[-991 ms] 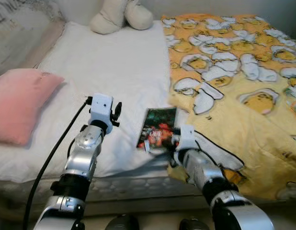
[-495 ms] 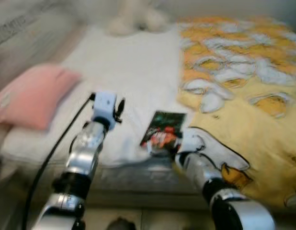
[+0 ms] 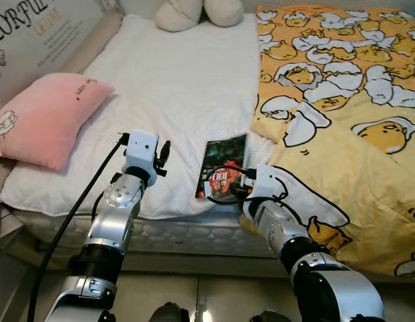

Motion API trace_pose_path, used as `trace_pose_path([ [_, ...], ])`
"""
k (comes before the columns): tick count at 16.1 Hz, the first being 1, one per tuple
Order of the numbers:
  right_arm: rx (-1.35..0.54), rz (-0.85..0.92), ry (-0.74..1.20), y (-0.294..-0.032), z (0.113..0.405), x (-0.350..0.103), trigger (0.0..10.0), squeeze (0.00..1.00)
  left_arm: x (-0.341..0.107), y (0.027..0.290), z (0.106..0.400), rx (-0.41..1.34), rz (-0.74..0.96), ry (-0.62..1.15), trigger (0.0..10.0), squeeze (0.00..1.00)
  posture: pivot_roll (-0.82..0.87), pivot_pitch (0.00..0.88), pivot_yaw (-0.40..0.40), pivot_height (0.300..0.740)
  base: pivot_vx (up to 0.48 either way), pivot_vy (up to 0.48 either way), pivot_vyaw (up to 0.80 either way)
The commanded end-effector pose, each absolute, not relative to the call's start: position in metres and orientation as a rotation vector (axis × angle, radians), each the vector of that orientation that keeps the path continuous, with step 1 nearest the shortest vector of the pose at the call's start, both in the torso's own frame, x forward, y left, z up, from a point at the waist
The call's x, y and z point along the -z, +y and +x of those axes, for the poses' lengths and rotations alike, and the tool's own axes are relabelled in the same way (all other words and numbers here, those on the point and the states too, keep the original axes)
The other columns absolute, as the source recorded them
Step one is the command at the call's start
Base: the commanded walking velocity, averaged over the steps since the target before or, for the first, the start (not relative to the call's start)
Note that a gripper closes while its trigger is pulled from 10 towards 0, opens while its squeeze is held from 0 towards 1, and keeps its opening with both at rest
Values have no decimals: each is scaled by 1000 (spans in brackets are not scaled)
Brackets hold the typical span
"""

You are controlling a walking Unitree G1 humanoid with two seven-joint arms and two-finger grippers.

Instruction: Clean up the room

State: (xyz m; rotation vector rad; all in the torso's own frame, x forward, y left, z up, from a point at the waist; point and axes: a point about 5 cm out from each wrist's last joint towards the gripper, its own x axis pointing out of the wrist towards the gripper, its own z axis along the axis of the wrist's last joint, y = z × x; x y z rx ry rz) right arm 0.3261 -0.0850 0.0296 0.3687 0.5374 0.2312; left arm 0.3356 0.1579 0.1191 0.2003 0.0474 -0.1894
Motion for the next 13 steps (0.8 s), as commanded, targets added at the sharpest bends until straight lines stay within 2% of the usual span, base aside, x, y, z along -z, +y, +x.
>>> trace_pose_path([
  [1,-265,395,510,-75,332,-39,0,0,-119,161,333,180,215,50,10000,0,-25,53,87,740,0,0,0],
  [5,-279,444,493,-68,333,-43,0,0,-118,162,332,185,218,55,10000,0,-25,55,89,740,0,0,0],
  [9,-313,228,271,-64,348,-75,0,0,-117,161,333,185,216,60,10000,0,-28,52,88,740,0,0,0],
  [11,-242,120,59,-80,360,-105,0,0,-112,164,334,135,95,90,10000,0,-32,29,80,740,0,0,0],
  [12,-162,106,-26,-97,362,-117,0,0,-109,169,336,93,3,117,10000,0,-39,12,77,740,0,0,0],
  [13,-131,107,-49,-104,363,-120,0,0,-107,171,337,76,-24,122,10000,0,-43,0,74,740,0,300,0],
])
